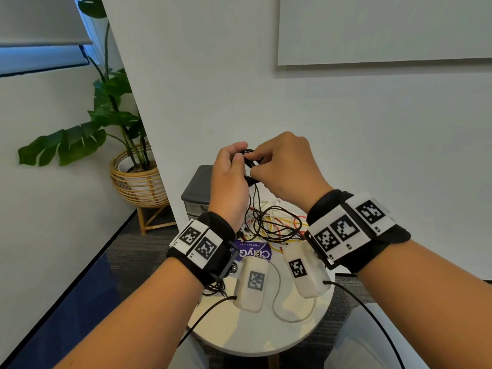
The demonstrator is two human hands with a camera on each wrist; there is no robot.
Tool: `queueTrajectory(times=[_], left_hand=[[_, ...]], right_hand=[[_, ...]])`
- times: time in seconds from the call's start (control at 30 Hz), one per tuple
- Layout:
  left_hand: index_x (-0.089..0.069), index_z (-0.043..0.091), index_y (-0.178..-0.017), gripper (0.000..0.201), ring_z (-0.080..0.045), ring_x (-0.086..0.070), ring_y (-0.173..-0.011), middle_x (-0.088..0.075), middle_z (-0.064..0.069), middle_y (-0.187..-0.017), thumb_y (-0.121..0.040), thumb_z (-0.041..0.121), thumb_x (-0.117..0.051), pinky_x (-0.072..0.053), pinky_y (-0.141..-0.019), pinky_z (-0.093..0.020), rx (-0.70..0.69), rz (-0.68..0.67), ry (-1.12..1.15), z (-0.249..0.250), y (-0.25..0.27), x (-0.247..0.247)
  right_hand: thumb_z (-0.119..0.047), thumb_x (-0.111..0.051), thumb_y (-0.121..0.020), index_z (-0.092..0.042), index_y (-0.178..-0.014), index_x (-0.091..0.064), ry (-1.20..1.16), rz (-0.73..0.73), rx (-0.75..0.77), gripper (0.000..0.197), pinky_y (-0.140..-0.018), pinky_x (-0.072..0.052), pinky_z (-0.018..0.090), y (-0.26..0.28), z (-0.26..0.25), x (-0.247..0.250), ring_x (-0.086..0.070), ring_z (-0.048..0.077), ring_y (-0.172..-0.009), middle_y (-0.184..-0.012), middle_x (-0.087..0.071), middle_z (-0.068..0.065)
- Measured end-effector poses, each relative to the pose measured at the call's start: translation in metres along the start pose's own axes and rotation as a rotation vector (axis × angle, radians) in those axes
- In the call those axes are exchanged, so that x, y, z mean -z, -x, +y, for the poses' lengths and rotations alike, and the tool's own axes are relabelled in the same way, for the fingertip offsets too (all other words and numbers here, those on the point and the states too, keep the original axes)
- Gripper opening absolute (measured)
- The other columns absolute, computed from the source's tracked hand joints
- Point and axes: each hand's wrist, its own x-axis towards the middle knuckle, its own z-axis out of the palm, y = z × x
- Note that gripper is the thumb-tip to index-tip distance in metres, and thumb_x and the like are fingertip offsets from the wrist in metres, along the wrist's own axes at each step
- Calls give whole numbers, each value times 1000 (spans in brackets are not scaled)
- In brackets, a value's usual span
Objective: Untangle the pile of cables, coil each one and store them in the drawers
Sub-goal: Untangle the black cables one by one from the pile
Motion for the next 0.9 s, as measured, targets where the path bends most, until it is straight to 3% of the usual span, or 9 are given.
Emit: queueTrajectory(times=[0.17,0.27,0.33,0.47,0.57,0.67,0.77,0.83,0.9], left_hand=[[-64,19,-120,32,-12,-59,-91,-63,-11,-120,-109,9,-35,-54,-69,-17,14,-8,-1,1,0,3],[-69,16,-120,32,-24,-60,-101,-65,-19,-121,-109,12,-39,-54,-88,-35,40,-61,32,1,0,8],[-69,13,-122,31,-27,-62,-110,-68,-14,-118,-109,13,-42,-51,-100,-44,53,-85,49,2,-1,13],[-72,20,-117,31,-24,-62,-120,-70,-4,-120,-108,12,-43,-48,-109,-50,39,-59,26,4,-1,14],[-71,19,-119,32,-24,-61,-123,-67,-6,-127,-108,11,-42,-51,-107,-49,55,-47,40,4,0,12],[-71,15,-122,33,-23,-64,-111,-68,-10,-125,-108,10,-41,-51,-105,-51,61,-56,76,4,0,12],[-70,12,-124,34,-19,-59,-93,-67,-15,-116,-109,11,-40,-55,-94,-42,72,-49,101,4,-1,12],[-70,13,-123,34,-22,-58,-95,-66,-15,-114,-109,11,-39,-55,-87,-38,73,-49,110,3,0,10],[-70,15,-121,35,-25,-60,-101,-68,-14,-119,-109,10,-38,-56,-90,-41,57,-51,104,2,2,9]], right_hand=[[-10,-70,-83,-19,-104,-81,23,17,23,25,-62,-44,15,4,-2,-4,-58,8,-67,-71,-63,-8],[-11,-70,-85,-20,-102,-81,-8,18,14,23,-57,-39,14,6,0,-5,-55,3,-54,-63,-59,-14],[-11,-71,-85,-20,-102,-81,-64,30,-3,22,-57,-42,16,8,2,-6,-56,1,-50,-58,-58,-18],[-12,-74,-87,-18,-105,-79,-128,55,-22,20,-63,-52,21,10,4,-9,-65,12,-62,-68,-68,-4],[-11,-73,-86,-18,-103,-77,-94,66,-4,18,-59,-47,9,10,3,-13,-60,5,-59,-67,-64,-7],[-9,-71,-84,-21,-101,-73,-90,97,1,21,-57,-41,2,10,4,-14,-58,3,-56,-63,-63,-7],[-9,-70,-83,-19,-91,-70,-68,112,33,14,-56,-39,4,12,3,-14,-57,4,-56,-61,-62,-7],[-10,-70,-83,-19,-87,-72,-15,115,61,9,-59,-38,7,12,2,-14,-56,5,-59,-63,-60,-11],[-10,-70,-83,-16,-86,-74,22,113,88,8,-65,-47,20,12,1,-15,-59,12,-64,-65,-61,-9]])
